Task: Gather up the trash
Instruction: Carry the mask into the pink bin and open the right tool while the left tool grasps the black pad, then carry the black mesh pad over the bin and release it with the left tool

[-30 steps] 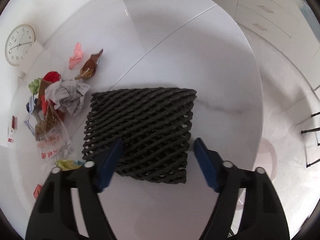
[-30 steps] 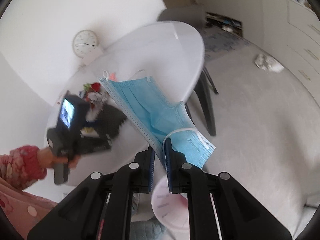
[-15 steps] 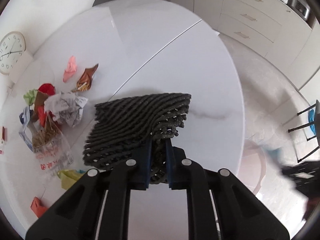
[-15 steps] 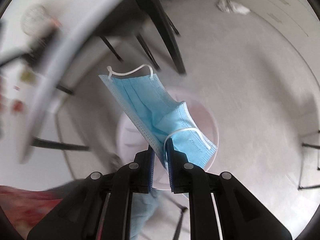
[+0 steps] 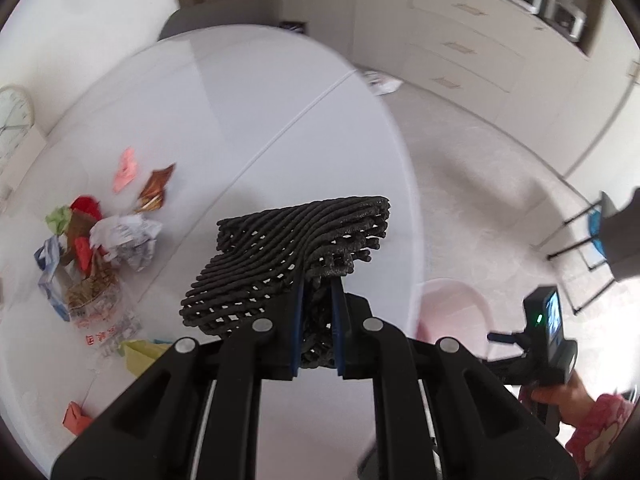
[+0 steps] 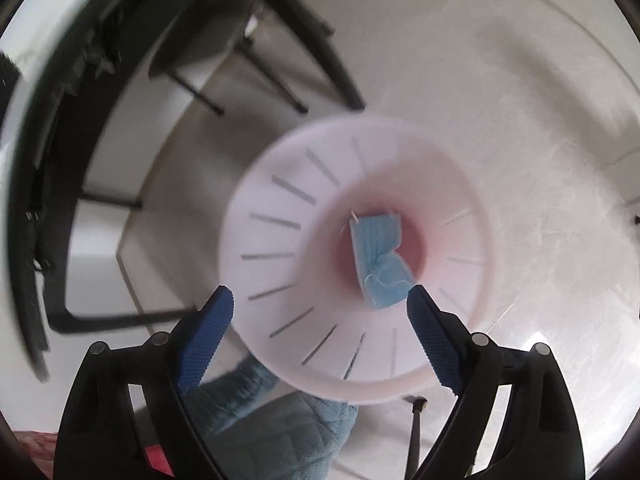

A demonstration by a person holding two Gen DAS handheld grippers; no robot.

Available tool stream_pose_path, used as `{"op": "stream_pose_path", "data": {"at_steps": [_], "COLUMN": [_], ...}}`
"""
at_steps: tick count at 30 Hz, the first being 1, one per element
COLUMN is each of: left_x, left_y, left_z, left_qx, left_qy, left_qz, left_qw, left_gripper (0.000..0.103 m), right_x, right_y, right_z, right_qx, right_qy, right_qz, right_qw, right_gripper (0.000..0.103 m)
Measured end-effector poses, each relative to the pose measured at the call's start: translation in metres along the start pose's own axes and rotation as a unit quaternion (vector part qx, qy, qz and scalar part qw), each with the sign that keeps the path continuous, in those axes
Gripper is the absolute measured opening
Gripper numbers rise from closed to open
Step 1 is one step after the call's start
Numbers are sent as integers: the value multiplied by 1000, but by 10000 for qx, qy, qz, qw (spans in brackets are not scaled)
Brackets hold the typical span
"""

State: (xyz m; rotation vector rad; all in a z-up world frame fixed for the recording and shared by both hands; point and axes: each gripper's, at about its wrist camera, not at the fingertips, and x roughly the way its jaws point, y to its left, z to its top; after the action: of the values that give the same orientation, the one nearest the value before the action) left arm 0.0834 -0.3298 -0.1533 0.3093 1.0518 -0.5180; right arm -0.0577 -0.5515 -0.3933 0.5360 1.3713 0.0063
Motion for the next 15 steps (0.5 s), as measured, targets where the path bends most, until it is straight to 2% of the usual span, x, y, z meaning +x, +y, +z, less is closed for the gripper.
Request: {"op": "stream_pose_path", "data": {"at_steps": [2,4,8,12,13,14,15], "left_x": [-15,-30,-38,-20,-10,-4,6], "left_y": [-18,-45,-98,-140,-148,-152,-157], "left_z": [0,-3,-16,-34,-39,-41,-45], "left_qx": [234,562,1119,1479,1501,1510,1529], "left_qy": [-102,-135,58,350,429,467,572], "left_qz": [-256,-655,-1255,-1479,-1500,-1484,-1470], "left_qw": [9993,9962,9858,9773,9763,9762,9756], "left_gripper": [12,12,12,13,15,23,38], "right_x": [-39,-78,-153,-185,-189,-191,-191], "right_y": [1,2,0,-9,-12,-13,-15], "right_z": [-2,-7,-25,-32,-34,-35,-36], "right_qx": [127,192,325,421,423,412,403], "right_qy": [-379,-741,-1451,-1675,-1711,-1741,-1765], "right_qz": [10,-51,-255,-288,-306,-333,-352], "right_qw": [9992,9971,9886,9845,9839,9833,9828], "right_gripper": [89,93,100,100,100,100,100]}}
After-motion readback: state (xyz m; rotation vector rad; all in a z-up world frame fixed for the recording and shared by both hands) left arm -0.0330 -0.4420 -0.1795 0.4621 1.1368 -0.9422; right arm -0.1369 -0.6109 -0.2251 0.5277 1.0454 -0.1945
